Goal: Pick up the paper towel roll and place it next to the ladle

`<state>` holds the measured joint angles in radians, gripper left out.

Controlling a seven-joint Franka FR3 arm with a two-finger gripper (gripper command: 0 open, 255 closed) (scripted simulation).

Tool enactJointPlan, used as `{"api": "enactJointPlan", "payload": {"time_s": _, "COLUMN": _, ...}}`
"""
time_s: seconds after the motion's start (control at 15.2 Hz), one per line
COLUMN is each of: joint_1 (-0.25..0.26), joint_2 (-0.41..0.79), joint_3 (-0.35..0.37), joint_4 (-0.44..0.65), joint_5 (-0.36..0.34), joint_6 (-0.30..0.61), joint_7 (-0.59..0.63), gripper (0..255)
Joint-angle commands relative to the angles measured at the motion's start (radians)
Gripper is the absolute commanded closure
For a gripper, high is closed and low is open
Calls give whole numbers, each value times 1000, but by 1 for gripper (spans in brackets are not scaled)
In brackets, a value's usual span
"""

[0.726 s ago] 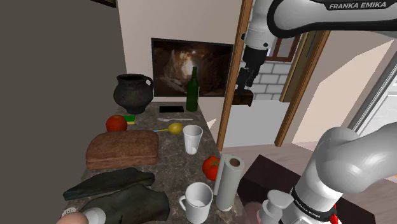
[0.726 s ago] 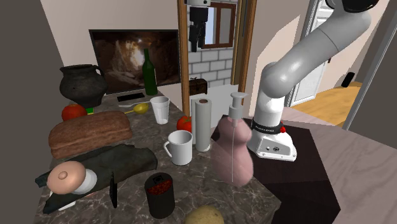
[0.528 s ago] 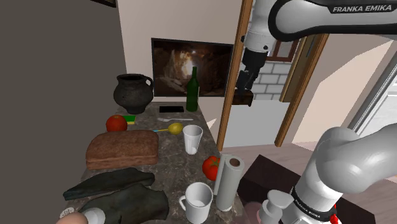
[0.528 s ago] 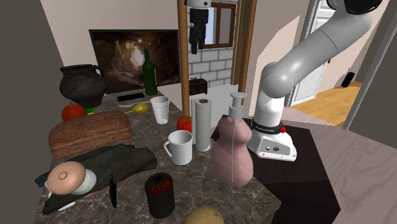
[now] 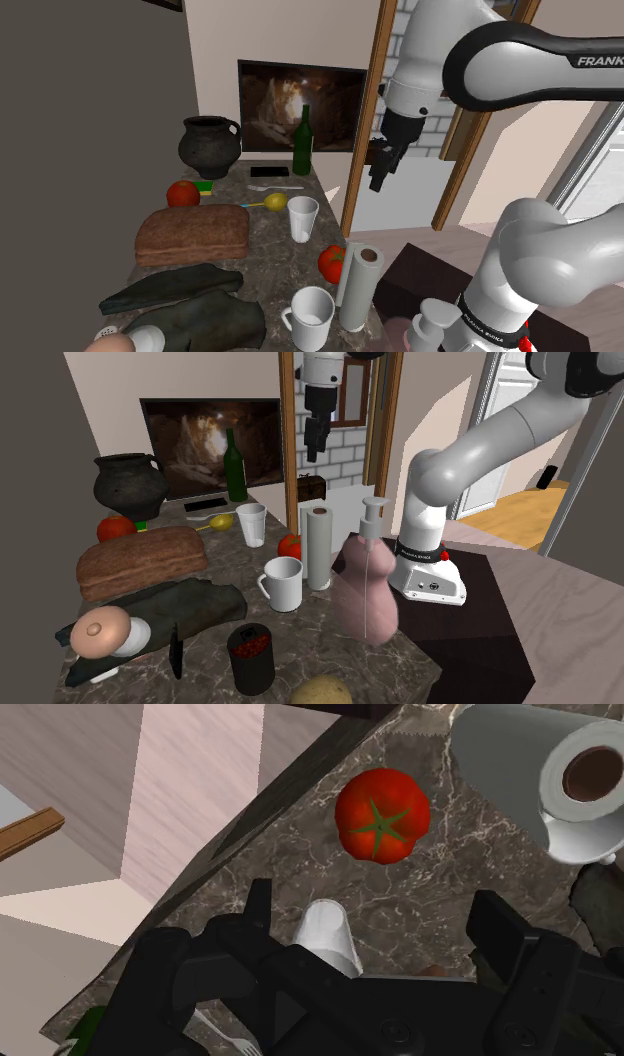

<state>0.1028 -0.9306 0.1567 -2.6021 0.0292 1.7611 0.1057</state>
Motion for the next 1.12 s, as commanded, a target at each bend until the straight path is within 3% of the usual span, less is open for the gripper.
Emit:
{"api": "enactJointPlan", "payload": {"time_s": 0.0, "joint_1": 26, "joint_2": -28, "joint_3": 39, "joint_4": -41, "joint_5": 34, "joint_6": 14, "joint_7": 38, "gripper": 0}}
{"api": "enactJointPlan", "payload": {"time_s": 0.66, "joint_1": 192, "joint_2": -89, "joint_3": 278, "joint_4": -174, "joint_5": 241, "joint_6": 99, "joint_7": 252, "gripper": 0}}
{"api": "enactJointPlan", "payload": {"time_s": 1.06, "joint_1": 209, "joint_2": -67, "joint_3": 317, "joint_4": -235, "joint_5": 275, "joint_6": 183, "joint_7": 265, "gripper": 0}}
